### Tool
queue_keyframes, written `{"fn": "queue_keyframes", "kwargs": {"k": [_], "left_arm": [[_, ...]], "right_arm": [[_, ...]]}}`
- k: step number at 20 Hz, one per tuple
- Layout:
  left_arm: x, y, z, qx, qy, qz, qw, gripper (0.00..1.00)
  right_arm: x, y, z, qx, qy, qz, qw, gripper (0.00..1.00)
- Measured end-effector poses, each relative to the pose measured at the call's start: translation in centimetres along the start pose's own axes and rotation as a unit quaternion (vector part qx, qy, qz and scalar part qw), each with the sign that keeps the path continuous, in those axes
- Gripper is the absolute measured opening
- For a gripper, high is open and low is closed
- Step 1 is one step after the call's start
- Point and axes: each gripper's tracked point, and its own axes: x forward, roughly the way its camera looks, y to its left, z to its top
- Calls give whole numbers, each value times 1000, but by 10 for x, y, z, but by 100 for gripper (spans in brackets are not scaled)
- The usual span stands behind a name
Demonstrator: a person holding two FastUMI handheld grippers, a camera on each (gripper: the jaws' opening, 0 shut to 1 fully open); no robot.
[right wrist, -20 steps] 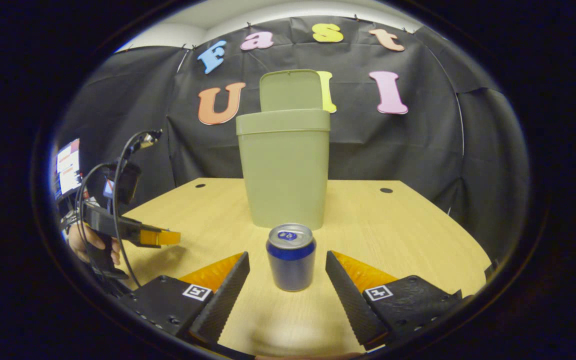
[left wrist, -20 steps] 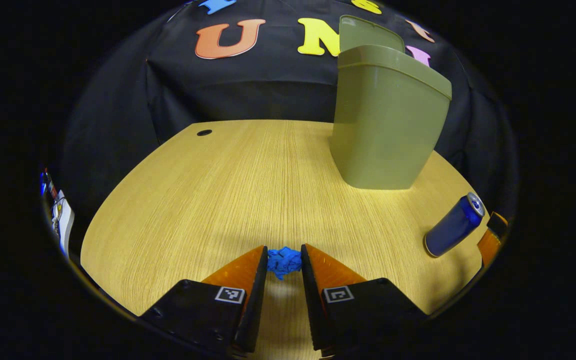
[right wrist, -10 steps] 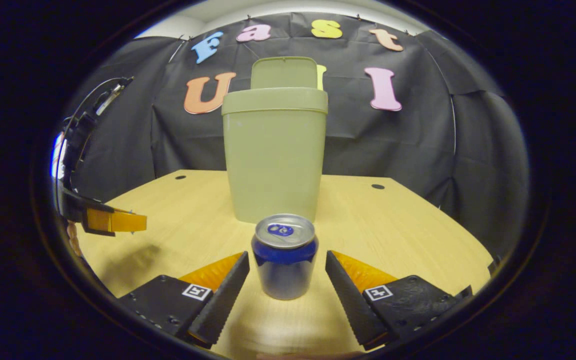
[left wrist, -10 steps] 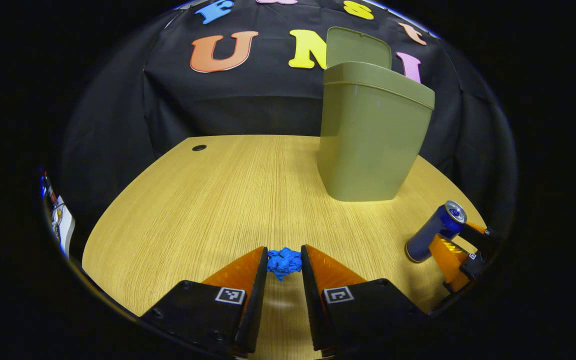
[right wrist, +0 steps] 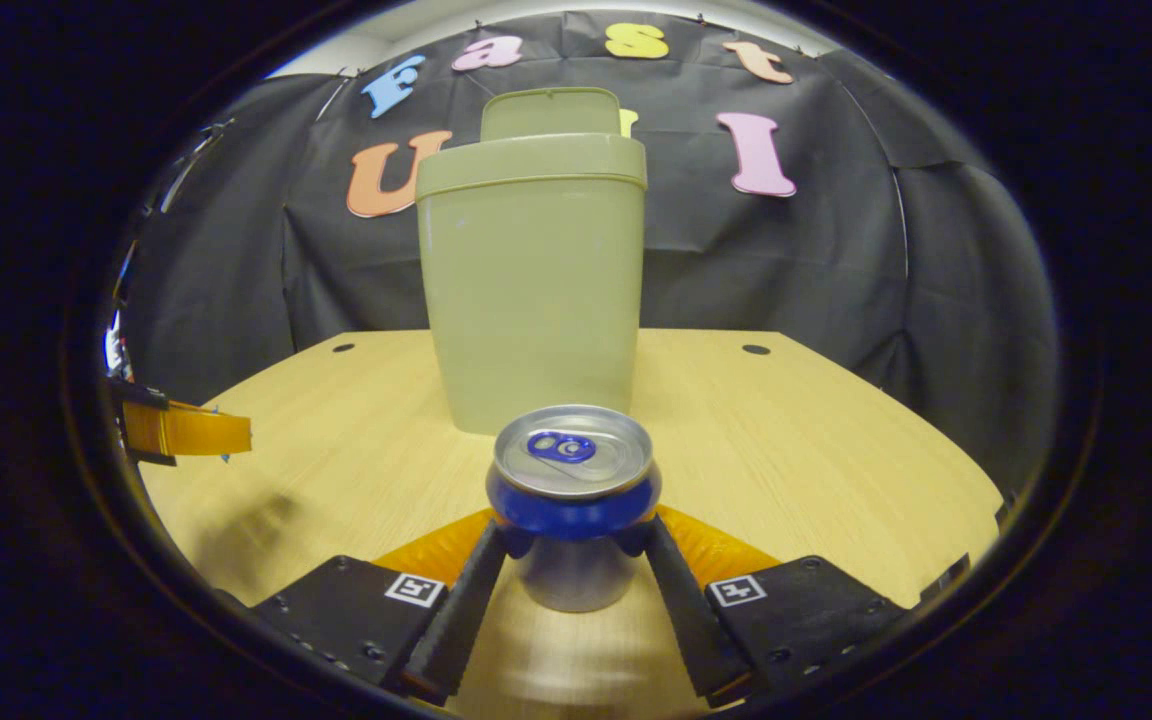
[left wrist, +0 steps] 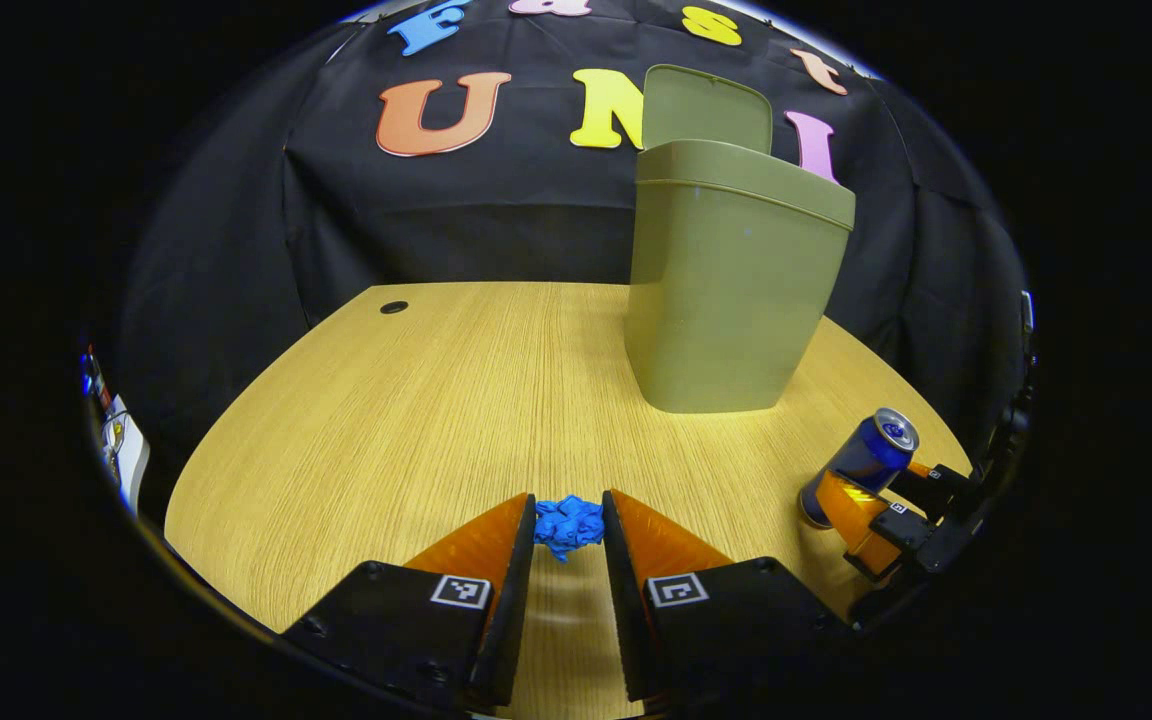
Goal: Press the lid of the desktop garbage bin to open it, pick up the crumpled paper on the desktop and throw it into the bin, then pick up the pop can on the desktop and drop it into the bin, and finally close the garbage bin lid.
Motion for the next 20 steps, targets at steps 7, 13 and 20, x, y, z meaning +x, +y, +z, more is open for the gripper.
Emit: {"fn": "queue_keyframes", "kwargs": {"k": [7,13,20], "left_arm": [[-6,-3,20,-4,-48,6,999,43],[-24,-24,44,-9,-111,7,994,43],[-41,-41,67,4,-166,25,986,43]], "right_arm": [[-35,-14,18,6,-30,5,1000,81],[-68,-37,55,12,-75,0,997,80],[-78,-38,70,-5,-93,7,996,80]]}}
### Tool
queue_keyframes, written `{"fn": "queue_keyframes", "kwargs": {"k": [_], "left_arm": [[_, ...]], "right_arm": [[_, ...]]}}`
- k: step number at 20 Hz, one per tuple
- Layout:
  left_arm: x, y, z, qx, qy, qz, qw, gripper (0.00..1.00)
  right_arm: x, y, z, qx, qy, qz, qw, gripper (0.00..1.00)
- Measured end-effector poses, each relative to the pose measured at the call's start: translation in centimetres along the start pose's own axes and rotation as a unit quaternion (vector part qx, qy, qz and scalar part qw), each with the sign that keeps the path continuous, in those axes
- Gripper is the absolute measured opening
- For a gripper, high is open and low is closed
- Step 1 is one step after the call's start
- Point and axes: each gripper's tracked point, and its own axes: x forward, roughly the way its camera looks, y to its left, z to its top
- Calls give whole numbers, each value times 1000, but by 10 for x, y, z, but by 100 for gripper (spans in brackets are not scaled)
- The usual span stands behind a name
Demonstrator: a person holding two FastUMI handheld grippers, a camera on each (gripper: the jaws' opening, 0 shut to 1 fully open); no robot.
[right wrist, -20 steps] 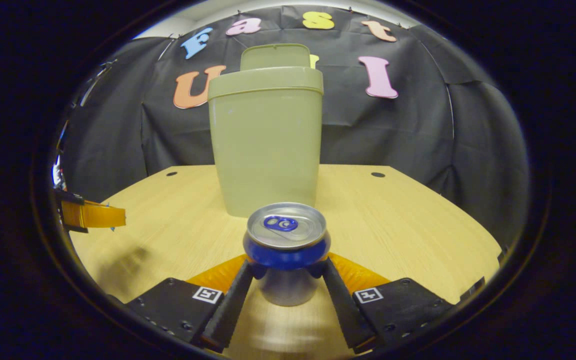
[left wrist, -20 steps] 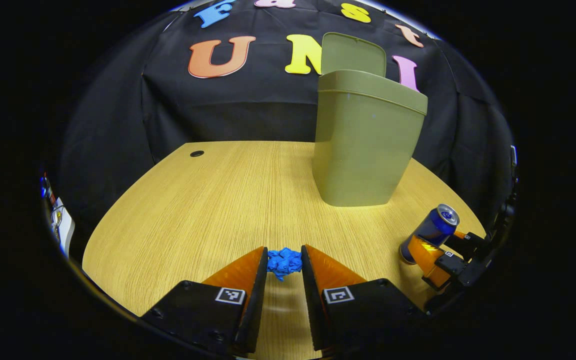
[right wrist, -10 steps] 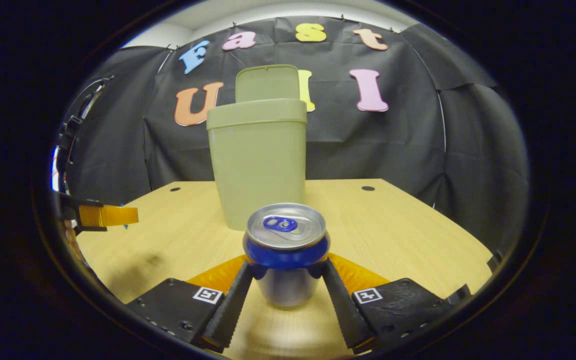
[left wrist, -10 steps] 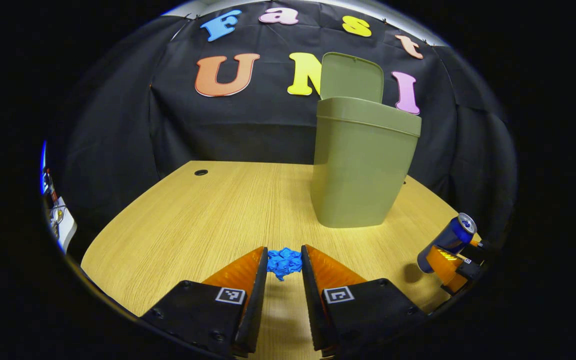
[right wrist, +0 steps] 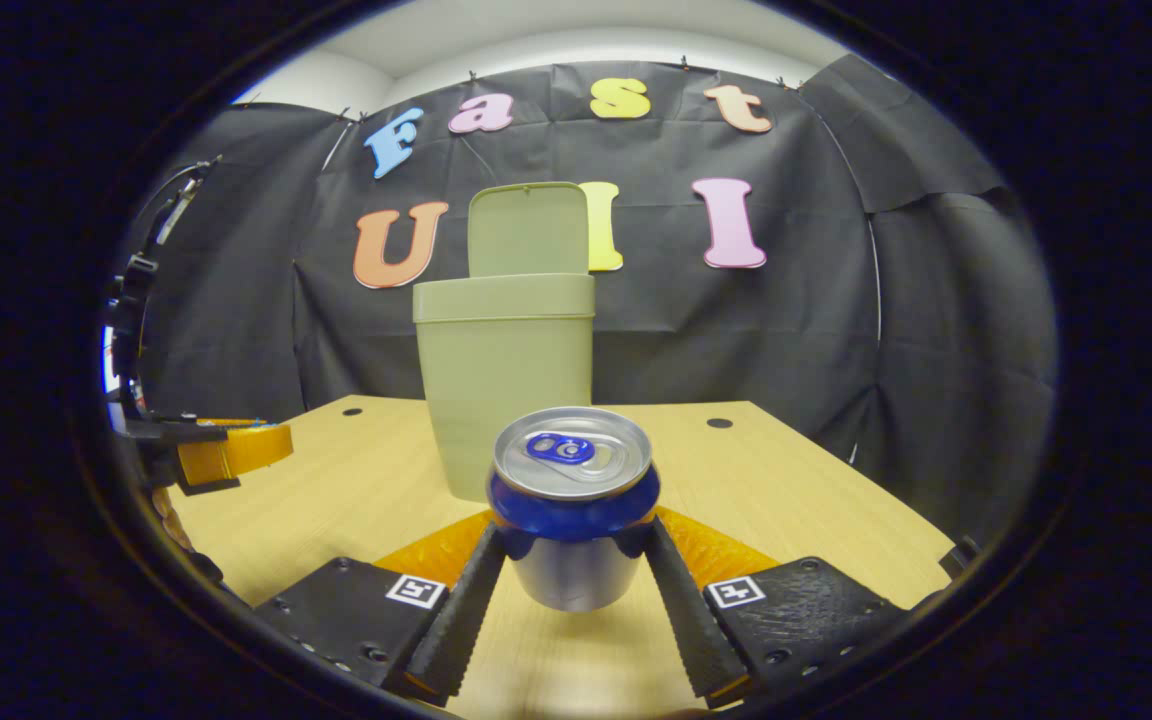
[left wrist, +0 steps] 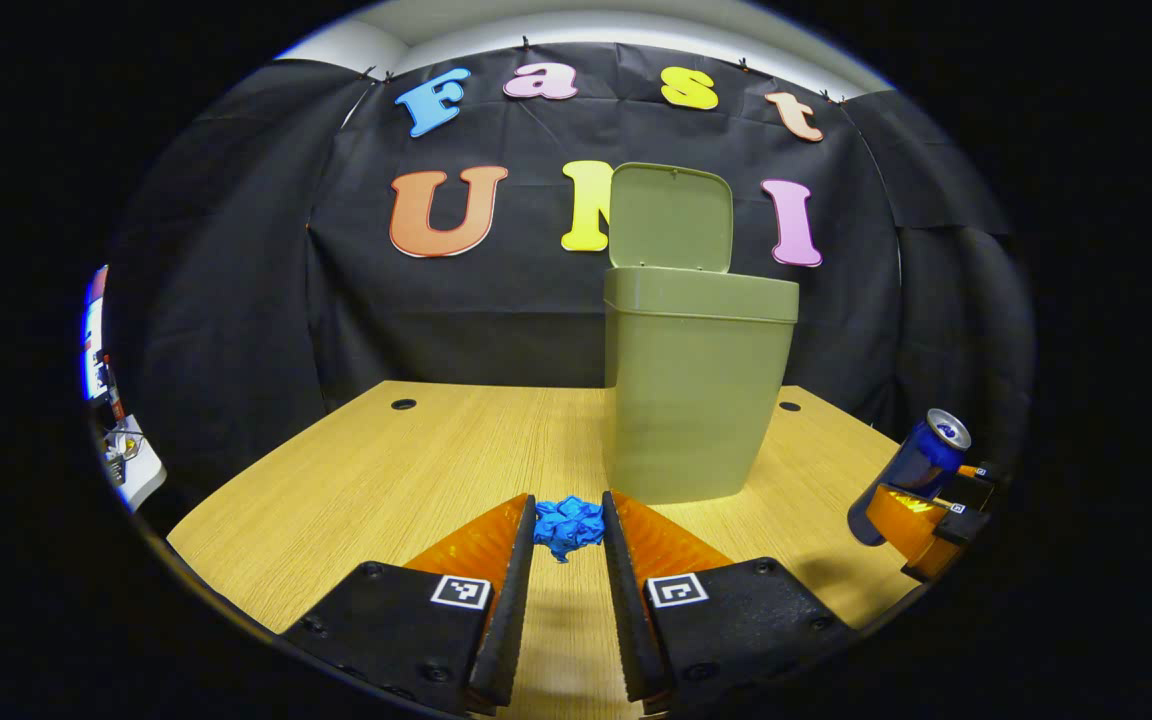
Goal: Press the lid of the desktop garbage bin to open it, pick up the crumpled paper on the desktop and throw it into the bin, then pick up the pop can on the desktop and drop it into the bin, and finally close the garbage bin lid.
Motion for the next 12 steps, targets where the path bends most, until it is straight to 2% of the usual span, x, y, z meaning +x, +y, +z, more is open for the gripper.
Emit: {"fn": "queue_keyframes", "kwargs": {"k": [3,7,12], "left_arm": [[4,-5,24,5,-9,6,1000,43],[27,-11,89,17,-50,11,999,42],[78,-22,153,4,-85,10,996,42]], "right_arm": [[1,1,3,-2,0,7,1000,80],[-5,-4,7,0,3,9,1000,80],[-10,-7,13,10,-1,11,1000,80]]}}
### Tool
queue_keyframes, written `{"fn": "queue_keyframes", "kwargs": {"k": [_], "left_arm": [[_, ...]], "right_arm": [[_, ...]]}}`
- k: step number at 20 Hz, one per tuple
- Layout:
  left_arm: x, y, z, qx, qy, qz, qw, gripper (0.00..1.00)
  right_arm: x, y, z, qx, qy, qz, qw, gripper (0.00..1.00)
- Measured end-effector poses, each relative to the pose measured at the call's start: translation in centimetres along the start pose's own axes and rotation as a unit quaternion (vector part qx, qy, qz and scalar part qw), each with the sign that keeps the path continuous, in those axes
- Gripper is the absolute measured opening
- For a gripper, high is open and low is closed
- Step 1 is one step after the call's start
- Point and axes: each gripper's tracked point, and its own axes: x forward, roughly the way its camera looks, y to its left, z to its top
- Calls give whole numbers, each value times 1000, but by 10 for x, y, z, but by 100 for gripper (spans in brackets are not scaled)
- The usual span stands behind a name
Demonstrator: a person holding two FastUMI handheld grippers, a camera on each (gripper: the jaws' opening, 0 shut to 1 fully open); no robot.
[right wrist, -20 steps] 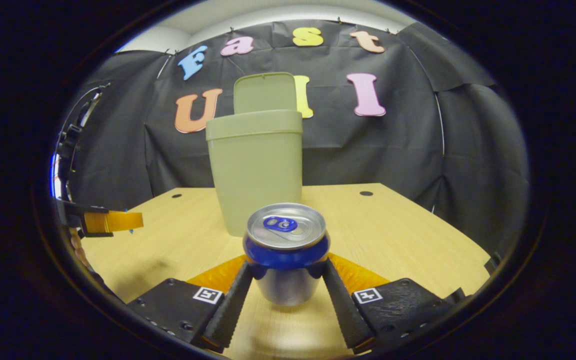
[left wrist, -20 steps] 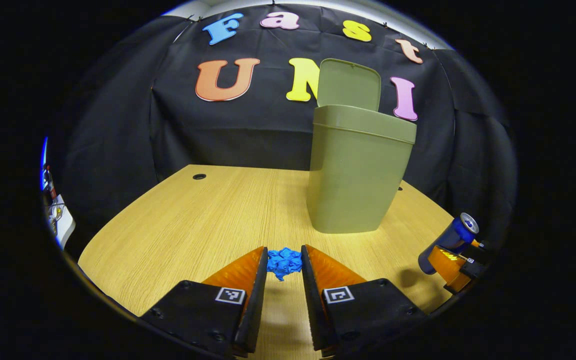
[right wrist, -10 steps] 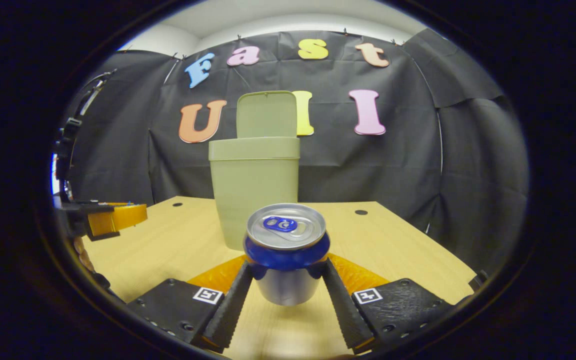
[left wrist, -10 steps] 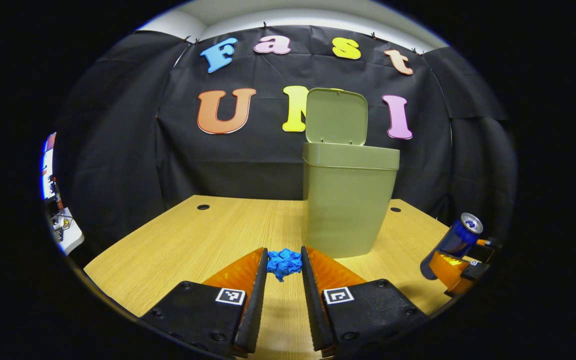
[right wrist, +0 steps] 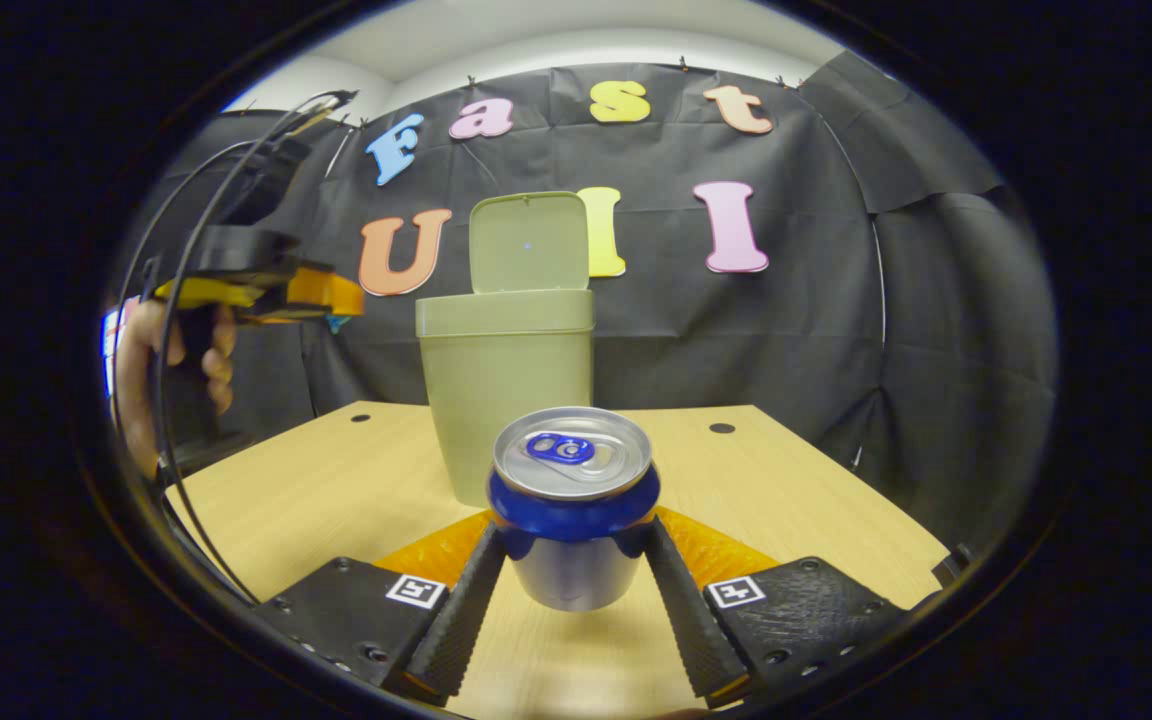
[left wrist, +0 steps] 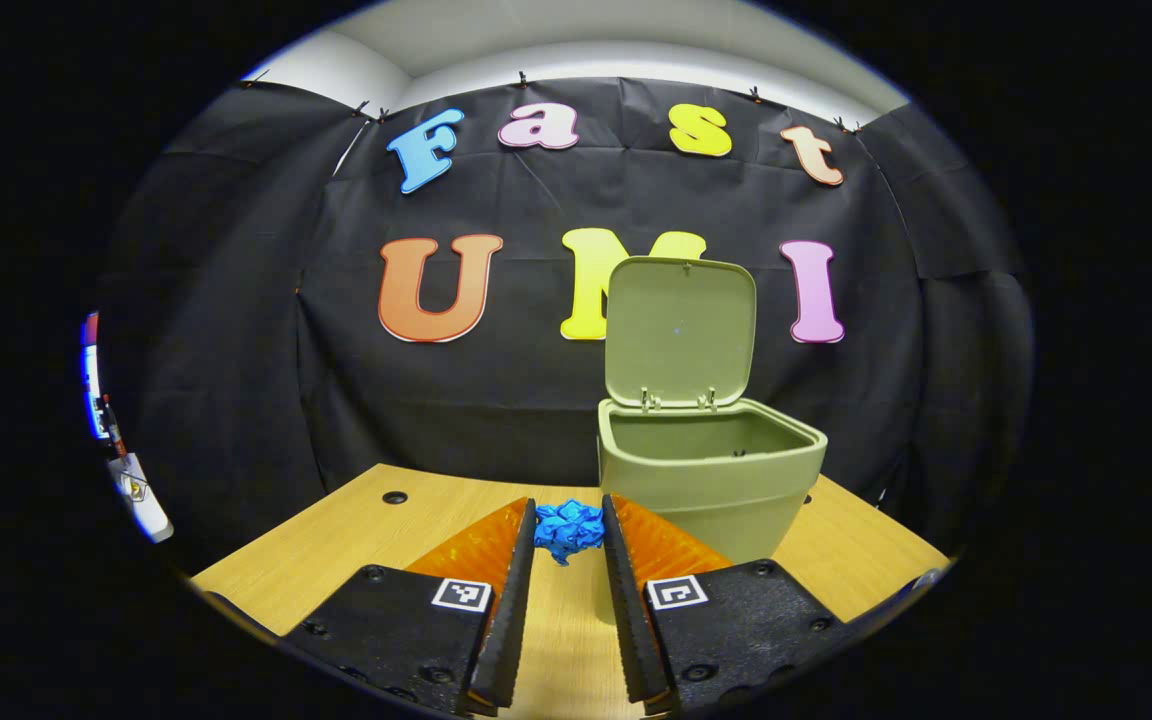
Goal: Press the lid of the desktop garbage bin to open it, pick up the crumpled paper on the desktop and throw it into the bin, then pick up the pop can on the desktop and drop it into the bin, and finally close the garbage bin lid.
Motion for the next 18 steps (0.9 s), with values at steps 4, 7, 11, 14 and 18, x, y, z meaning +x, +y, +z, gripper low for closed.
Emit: {"fn": "queue_keyframes", "kwargs": {"k": [4,7,11,14,18], "left_arm": [[43,-12,46,25,-59,-2,998,42],[74,-37,48,27,-48,-28,998,41],[103,-59,49,21,-35,-46,998,41],[114,-74,52,38,-39,-58,997,41],[115,-85,45,28,-31,-71,997,43]], "right_arm": [[-1,8,-5,-7,7,10,1000,80],[0,7,-6,-5,10,12,1000,80],[0,3,-8,10,17,10,1000,80],[2,1,-9,15,22,7,1000,80],[4,-2,-10,18,24,5,1000,80]]}}
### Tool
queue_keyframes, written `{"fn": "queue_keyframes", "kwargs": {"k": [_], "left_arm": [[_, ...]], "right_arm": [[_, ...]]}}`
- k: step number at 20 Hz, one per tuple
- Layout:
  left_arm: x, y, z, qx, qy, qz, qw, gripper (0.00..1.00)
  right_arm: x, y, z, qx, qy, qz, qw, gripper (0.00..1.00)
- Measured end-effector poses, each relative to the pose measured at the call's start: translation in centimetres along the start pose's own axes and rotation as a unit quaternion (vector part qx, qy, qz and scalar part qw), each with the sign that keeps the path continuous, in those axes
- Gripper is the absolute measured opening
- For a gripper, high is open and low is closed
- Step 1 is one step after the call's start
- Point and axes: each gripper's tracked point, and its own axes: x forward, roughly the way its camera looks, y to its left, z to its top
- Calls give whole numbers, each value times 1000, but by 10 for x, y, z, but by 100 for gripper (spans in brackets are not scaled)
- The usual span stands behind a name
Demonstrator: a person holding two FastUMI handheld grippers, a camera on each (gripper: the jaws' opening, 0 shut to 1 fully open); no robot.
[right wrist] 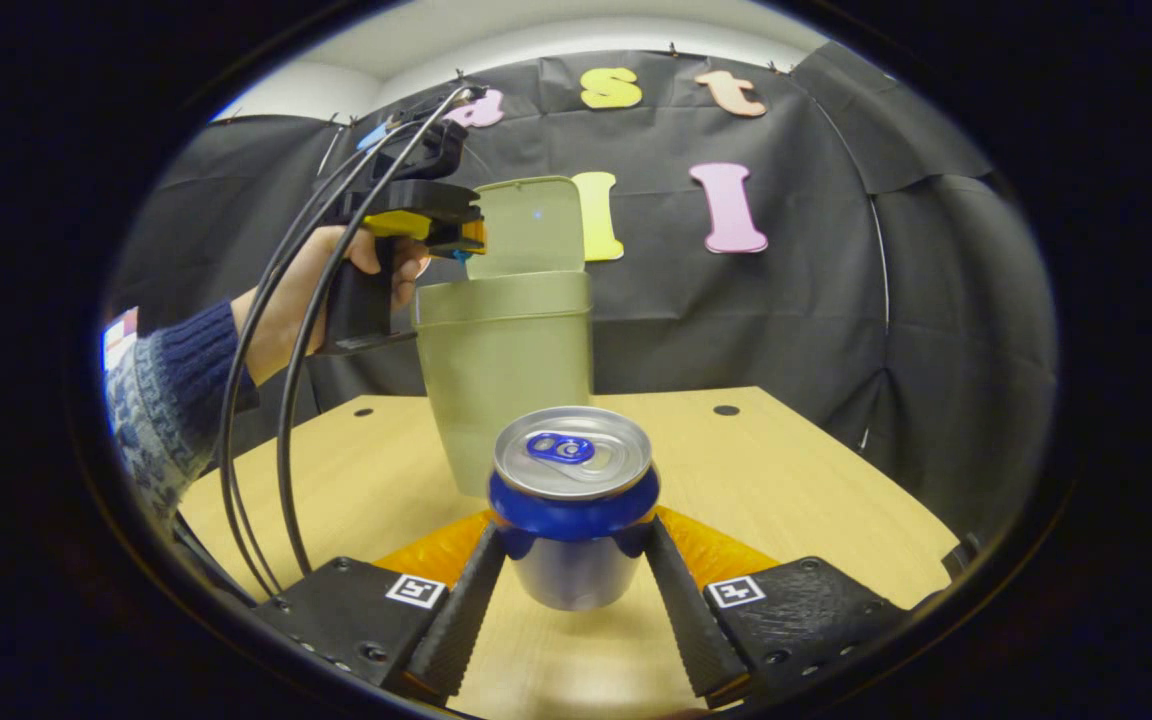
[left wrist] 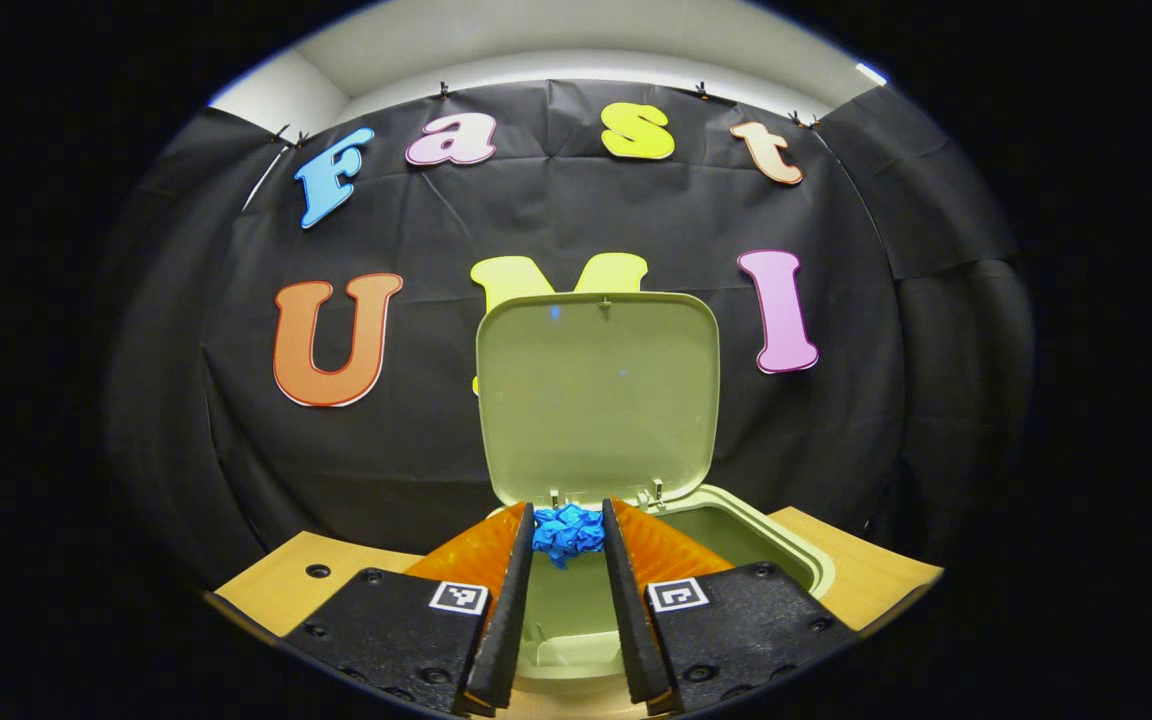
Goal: Press the lid of the desktop garbage bin to open it, pick up the crumpled paper on the desktop and throw it into the bin, then pick up the pop can on the desktop and drop it into the bin, and finally close the garbage bin lid.
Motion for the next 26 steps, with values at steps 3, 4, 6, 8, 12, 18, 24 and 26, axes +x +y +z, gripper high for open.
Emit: {"fn": "queue_keyframes", "kwargs": {"k": [3,4,6,8,12,18,24,26], "left_arm": [[-4,-1,-2,-14,5,0,1000,49],[-3,-1,-4,-18,8,1,1000,48],[-8,-3,-11,-20,24,1,1000,77],[-13,-2,-16,-12,33,1,999,89],[-31,8,-7,13,22,21,999,98],[-86,33,-5,17,13,57,998,98],[-145,64,-18,-5,21,75,997,98],[-163,72,-27,-2,25,81,996,98]], "right_arm": [[-1,-1,1,-1,0,0,1000,80],[-1,-2,1,-2,-1,-1,1000,80],[-1,0,0,-5,0,-2,1000,80],[-2,0,0,-8,0,-3,1000,80],[-8,2,8,-16,-14,-8,1000,80],[-7,4,19,-26,-18,-13,999,80],[-14,22,66,-43,-47,-5,998,80],[-18,25,96,-44,-68,-6,997,80]]}}
